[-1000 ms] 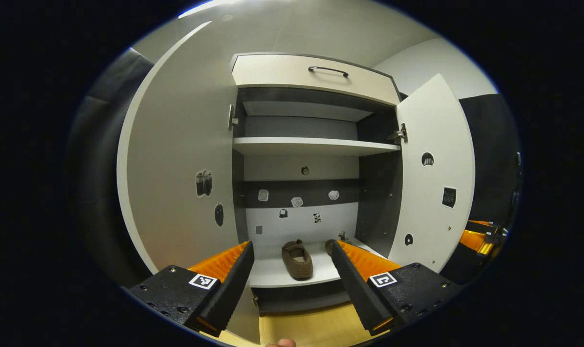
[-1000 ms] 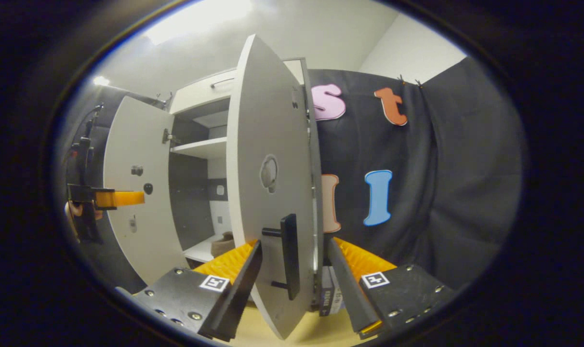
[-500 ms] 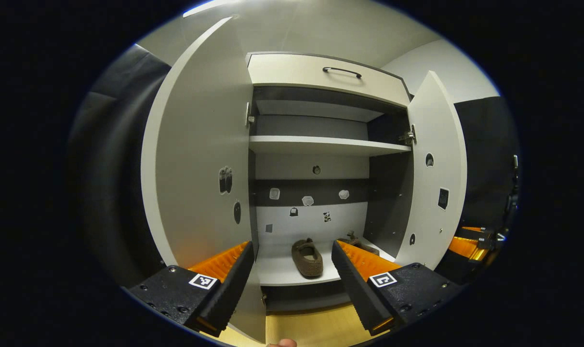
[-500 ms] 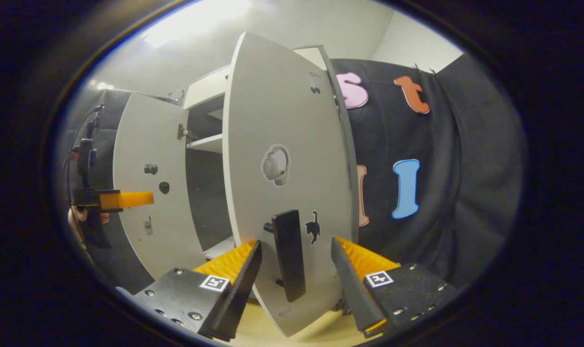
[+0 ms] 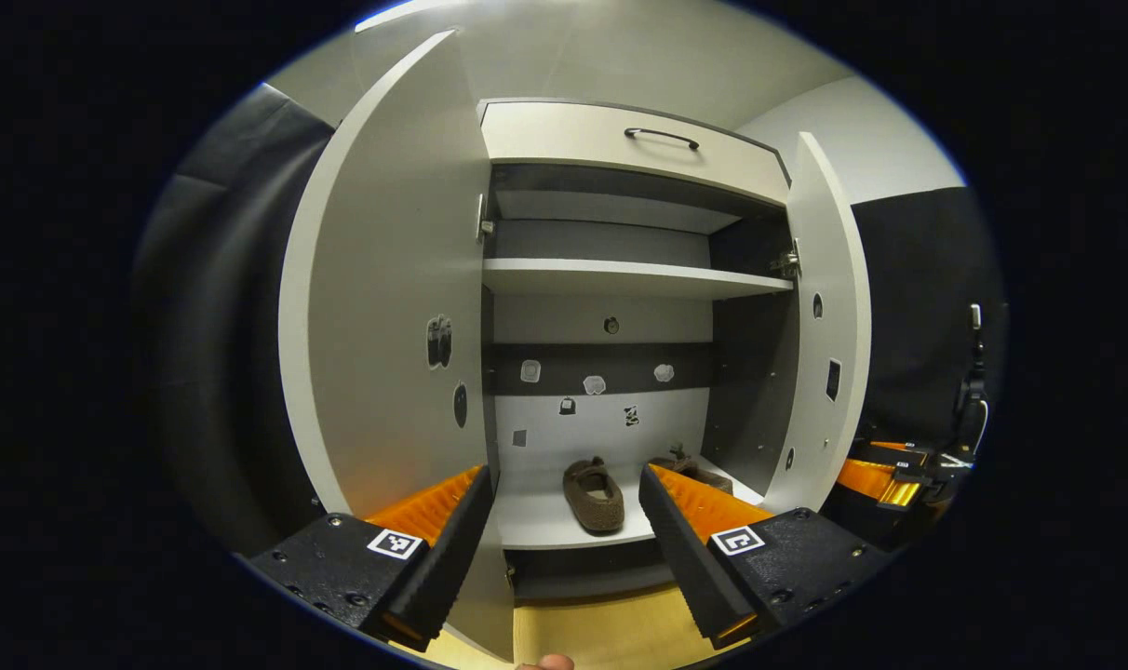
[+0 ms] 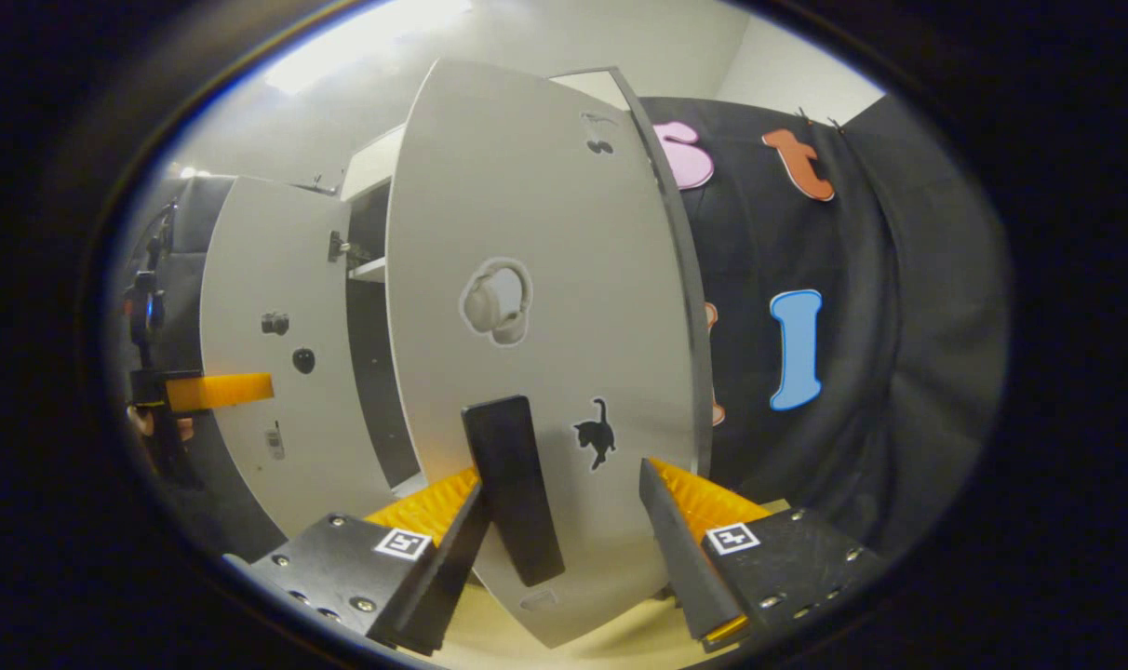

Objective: Grab one shoe with the right hand and put it into the shoe cabinet, grab the other shoe with the left hand and put it into the shoe cabinet; then close the right door with the right hand and the left door with the left hand.

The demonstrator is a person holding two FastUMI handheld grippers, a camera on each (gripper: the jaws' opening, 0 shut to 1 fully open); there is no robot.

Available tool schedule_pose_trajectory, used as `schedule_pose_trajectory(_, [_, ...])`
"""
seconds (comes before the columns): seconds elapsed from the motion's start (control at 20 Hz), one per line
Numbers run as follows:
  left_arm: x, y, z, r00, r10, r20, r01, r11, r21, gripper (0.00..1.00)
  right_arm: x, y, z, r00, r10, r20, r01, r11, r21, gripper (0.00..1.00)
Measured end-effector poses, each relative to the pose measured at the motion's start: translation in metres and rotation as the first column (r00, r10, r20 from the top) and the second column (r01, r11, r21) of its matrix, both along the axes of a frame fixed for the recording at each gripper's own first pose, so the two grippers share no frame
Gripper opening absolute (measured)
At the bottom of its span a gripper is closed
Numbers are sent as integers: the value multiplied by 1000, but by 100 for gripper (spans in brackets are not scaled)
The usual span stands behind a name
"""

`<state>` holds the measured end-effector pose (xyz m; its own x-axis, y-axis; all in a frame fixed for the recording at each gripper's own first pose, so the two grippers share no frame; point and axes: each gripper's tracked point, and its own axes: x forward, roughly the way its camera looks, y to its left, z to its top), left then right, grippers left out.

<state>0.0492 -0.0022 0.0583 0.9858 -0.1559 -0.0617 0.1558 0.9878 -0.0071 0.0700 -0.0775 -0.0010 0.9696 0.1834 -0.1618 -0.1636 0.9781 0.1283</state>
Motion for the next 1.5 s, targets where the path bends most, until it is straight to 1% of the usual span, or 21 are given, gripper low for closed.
schedule_pose_trajectory(0.1, [3,-1,-1,1000,-4,2,4,1000,-3,97,4,3,0,1000,3,8,-3,1000,-3,89])
schedule_pose_trajectory(0.2, [1,-1,0,1000,-8,2,8,1000,-7,97,12,10,-2,1000,17,5,-17,1000,5,96])
schedule_pose_trajectory(0.3, [2,-1,-1,1000,-8,1,8,1000,-11,96,16,18,-3,999,30,11,-30,999,11,98])
schedule_pose_trajectory(0.4, [3,-1,-2,1000,-6,-2,6,1000,-12,97,20,24,-5,999,39,15,-39,999,15,96])
schedule_pose_trajectory(0.5, [2,-1,-1,1000,-6,-2,6,1000,-13,97,27,31,-6,999,51,12,-52,998,19,98])
schedule_pose_trajectory(0.8, [1,0,0,1000,-1,0,1,1000,-22,97,44,51,-8,997,75,19,-76,997,21,97])
schedule_pose_trajectory(0.9, [2,0,0,1000,1,1,-1,1000,-27,99,50,54,-9,996,83,20,-83,996,16,97])
schedule_pose_trajectory(1.1, [1,1,1,1000,0,2,1,1000,-28,99,60,62,-11,996,84,19,-85,996,21,97])
schedule_pose_trajectory(1.15, [1,0,1,1000,-1,3,1,1000,-29,96,62,63,-12,996,83,19,-84,996,22,97])
schedule_pose_trajectory(1.2, [1,0,1,1000,-2,2,2,1000,-31,98,64,65,-12,996,83,17,-83,996,24,97])
schedule_pose_trajectory(1.25, [1,1,1,1000,-2,3,2,999,-32,96,65,66,-13,996,83,13,-84,996,26,97])
schedule_pose_trajectory(1.35, [-6,1,-1,1000,-5,3,5,999,-33,96,71,69,-15,997,82,8,-82,996,34,97])
schedule_pose_trajectory(1.4, [-6,1,0,1000,-6,3,6,999,-34,96,74,71,-15,997,81,6,-81,996,40,100])
schedule_pose_trajectory(1.5, [-6,1,-1,1000,-8,3,8,999,-33,96,77,73,-15,997,77,5,-77,996,44,100])
